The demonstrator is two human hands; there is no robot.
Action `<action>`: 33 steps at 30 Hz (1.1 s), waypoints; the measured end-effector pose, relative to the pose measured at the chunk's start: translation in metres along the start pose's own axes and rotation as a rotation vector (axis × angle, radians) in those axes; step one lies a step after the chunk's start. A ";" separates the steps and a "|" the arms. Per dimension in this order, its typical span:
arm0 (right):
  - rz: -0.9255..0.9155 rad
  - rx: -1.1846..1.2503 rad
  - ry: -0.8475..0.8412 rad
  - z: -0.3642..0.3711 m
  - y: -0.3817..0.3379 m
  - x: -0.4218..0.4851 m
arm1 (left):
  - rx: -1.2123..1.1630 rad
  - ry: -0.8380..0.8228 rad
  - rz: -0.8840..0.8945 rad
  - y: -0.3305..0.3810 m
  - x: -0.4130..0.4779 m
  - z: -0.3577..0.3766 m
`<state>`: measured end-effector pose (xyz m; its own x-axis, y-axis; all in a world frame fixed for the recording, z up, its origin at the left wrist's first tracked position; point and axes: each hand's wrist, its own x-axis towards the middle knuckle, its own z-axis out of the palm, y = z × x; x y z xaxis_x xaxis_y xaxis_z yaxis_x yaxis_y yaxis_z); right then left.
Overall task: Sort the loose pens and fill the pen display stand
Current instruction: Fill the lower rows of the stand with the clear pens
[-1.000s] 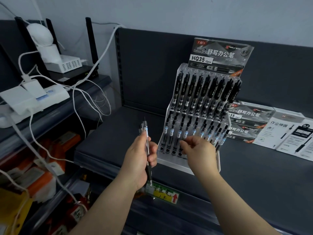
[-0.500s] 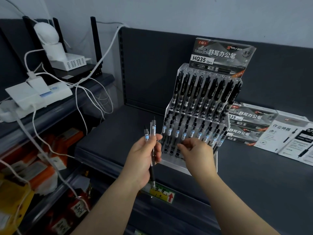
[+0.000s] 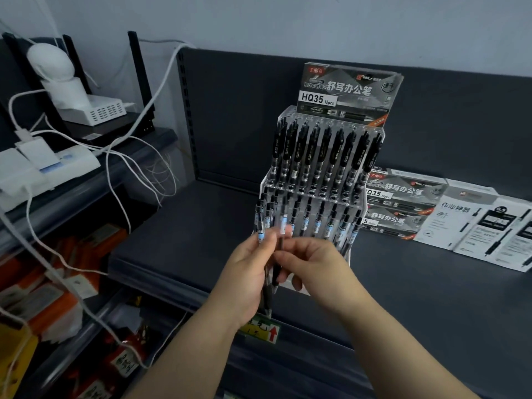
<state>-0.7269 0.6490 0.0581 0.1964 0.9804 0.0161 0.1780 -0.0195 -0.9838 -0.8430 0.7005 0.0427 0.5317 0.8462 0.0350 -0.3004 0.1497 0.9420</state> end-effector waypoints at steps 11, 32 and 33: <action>-0.038 -0.198 0.519 -0.018 0.018 0.018 | 0.047 0.207 0.017 0.001 0.005 -0.006; 0.007 -0.766 0.369 -0.013 0.036 0.028 | 0.019 0.239 0.041 0.003 0.008 -0.011; 0.012 -0.785 0.364 -0.013 0.036 0.029 | 0.015 0.248 0.039 0.002 0.008 -0.011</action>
<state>-0.7029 0.6740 0.0256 0.4752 0.8581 0.1945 0.7622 -0.2910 -0.5783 -0.8483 0.7136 0.0415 0.3089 0.9511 -0.0097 -0.3039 0.1083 0.9465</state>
